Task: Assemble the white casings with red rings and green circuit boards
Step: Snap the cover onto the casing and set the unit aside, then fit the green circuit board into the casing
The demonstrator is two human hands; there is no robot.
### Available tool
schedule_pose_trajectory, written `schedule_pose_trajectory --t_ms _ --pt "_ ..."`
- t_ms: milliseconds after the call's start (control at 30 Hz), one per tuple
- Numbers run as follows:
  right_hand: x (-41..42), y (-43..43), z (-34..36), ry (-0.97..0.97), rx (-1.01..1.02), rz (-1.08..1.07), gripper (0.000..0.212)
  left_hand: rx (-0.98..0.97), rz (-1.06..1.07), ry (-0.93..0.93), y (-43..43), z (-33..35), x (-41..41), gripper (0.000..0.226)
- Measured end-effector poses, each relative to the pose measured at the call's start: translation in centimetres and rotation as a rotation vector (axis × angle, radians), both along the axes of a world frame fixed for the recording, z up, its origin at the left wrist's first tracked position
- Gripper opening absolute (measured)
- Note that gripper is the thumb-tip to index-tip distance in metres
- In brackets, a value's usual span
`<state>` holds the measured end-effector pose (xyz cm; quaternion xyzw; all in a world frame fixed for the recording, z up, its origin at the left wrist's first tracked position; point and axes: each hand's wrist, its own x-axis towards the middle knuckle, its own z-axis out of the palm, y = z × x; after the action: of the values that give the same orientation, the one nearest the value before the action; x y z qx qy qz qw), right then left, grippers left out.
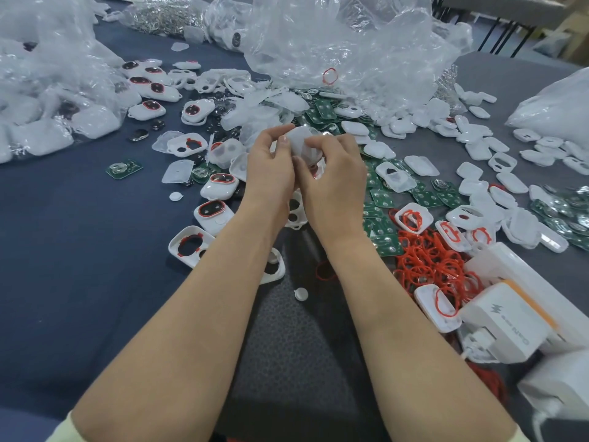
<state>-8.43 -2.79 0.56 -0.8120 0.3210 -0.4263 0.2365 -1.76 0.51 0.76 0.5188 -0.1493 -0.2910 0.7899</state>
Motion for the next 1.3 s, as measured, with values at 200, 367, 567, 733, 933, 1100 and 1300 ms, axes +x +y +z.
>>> schedule_pose_trajectory --t_ms 200,367,567,733,933,1100,1300 --pt "0.0 0.0 0.0 -0.007 -0.019 -0.008 0.023 -0.005 -0.004 -0.027 0.1 -0.1 0.1 0.02" --pt "-0.1 0.1 0.0 -0.007 -0.03 -0.006 0.02 0.006 -0.043 -0.092 0.5 -0.2 0.2 0.017" --pt "0.0 0.6 -0.1 0.051 -0.12 -0.003 0.021 0.017 -0.013 -0.083 0.8 0.1 0.3 0.017" --pt "-0.1 0.2 -0.1 0.017 -0.042 0.022 0.022 -0.049 -0.099 -0.015 1.1 0.3 0.5 0.021" --pt "-1.4 -2.5 0.8 -0.104 0.419 0.181 0.02 -0.005 -0.141 -0.088 0.8 0.2 0.7 0.024" --pt "-2.0 -3.6 0.7 -0.223 0.793 0.333 0.005 0.0 -0.207 -0.259 1.1 0.2 0.5 0.026" --pt "-1.9 -3.5 0.6 -0.352 0.951 0.381 0.012 -0.03 -0.278 -0.271 1.6 0.4 0.8 0.026"
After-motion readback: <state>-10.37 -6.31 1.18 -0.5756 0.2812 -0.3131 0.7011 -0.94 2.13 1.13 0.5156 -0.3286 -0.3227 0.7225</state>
